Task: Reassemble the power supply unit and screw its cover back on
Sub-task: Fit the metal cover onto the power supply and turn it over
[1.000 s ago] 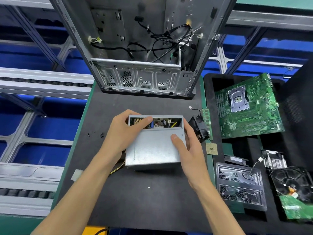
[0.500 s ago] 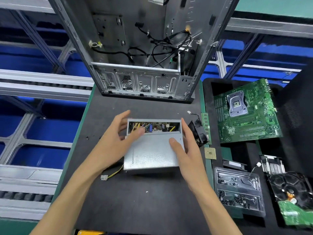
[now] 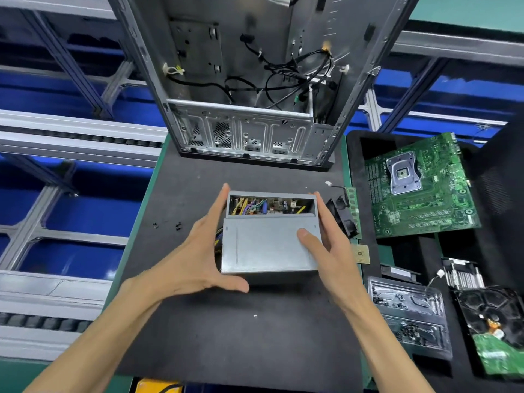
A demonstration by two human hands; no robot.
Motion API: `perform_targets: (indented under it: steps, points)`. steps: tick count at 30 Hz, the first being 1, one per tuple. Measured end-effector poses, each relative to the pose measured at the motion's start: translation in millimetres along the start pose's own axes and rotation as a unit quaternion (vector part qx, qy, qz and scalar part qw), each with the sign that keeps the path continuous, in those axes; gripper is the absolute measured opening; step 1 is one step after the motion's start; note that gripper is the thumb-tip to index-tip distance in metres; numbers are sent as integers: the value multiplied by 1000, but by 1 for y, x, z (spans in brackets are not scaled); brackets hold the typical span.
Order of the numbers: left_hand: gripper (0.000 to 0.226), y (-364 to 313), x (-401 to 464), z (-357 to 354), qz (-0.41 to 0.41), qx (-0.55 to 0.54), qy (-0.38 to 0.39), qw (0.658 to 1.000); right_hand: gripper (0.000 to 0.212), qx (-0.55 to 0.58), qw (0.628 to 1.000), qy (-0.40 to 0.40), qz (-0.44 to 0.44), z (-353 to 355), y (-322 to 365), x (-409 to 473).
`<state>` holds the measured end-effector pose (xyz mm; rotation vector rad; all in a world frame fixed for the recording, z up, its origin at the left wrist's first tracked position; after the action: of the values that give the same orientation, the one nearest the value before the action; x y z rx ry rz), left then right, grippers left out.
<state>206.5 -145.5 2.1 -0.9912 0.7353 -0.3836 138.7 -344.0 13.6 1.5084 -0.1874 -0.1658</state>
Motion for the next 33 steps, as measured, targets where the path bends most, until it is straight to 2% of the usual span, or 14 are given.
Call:
perform_targets:
  steps: [8, 13, 20, 26, 29, 30, 32, 33]
  points:
    - [144, -6, 6, 7, -86, 20, -45, 995, 64, -6, 1000, 5, -20, 2, -6, -1]
    - [139, -10, 5, 7, -128, 13, -48, 991, 69, -13, 999, 23, -30, 3, -5, -2]
    - [127, -7, -6, 10, -121, -22, -72, 990, 89, -43, 999, 24, -5, 0, 1, -5]
    - [76, -4, -19, 30, -126, -121, -184, 967, 103, -12, 999, 40, 1, -9, 0, 2]
    - [56, -19, -8, 43, -124, -164, -216, 954, 72, -11, 1000, 18, -9, -5, -9, 6]
    - [45, -23, -4, 50, -113, -167, -230, 952, 67, -14, 1000, 9, -14, -3, -10, 10]
    - [16, -27, 0, 61, -82, -162, -249, 951, 77, -26, 999, -8, -34, 0, -10, 17]
    - [11, -27, 2, 65, -63, -162, -251, 952, 86, -35, 998, -14, -42, 0, -9, 19]
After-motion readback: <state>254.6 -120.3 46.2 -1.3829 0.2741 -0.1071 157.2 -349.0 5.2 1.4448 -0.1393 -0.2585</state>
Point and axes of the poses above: each hand's wrist, its own x-axis towards the middle knuckle, its own z-axis out of the back of the hand, y = z × x, the point moved 10 cm from there along x, towards the middle knuckle, and after that the axes turned 6 degrees about z, right-handed, at the moved point
